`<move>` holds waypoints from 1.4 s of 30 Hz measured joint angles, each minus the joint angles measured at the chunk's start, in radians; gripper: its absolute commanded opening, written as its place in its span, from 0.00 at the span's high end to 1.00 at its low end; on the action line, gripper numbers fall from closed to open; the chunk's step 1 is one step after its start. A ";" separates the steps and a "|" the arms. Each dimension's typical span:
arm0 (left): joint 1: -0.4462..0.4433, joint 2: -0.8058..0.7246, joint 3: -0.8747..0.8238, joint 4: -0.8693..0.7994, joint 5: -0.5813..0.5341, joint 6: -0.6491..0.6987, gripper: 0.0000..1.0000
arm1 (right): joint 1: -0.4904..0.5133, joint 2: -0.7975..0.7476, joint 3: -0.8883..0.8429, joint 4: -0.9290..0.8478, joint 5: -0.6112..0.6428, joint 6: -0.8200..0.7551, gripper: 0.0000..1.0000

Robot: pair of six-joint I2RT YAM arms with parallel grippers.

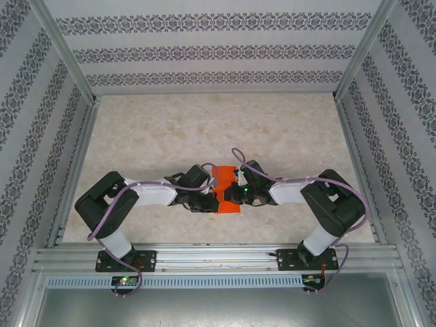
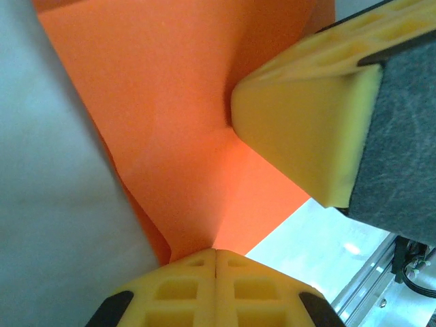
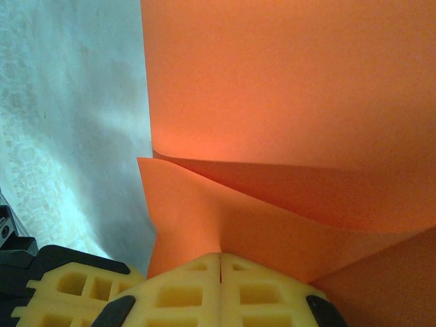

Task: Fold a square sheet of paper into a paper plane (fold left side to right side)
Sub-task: Fold the triangle a second time at the center of the table.

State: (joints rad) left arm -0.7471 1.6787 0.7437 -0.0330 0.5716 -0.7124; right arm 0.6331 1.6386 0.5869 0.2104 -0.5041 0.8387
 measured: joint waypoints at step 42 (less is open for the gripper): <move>0.000 0.012 -0.016 0.042 0.003 -0.027 1.00 | 0.048 -0.025 0.026 -0.087 0.069 -0.080 1.00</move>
State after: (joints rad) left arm -0.7471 1.6905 0.7280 0.0086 0.5751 -0.7399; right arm 0.6811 1.6135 0.6132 0.1234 -0.4355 0.7586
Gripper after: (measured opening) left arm 0.055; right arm 0.046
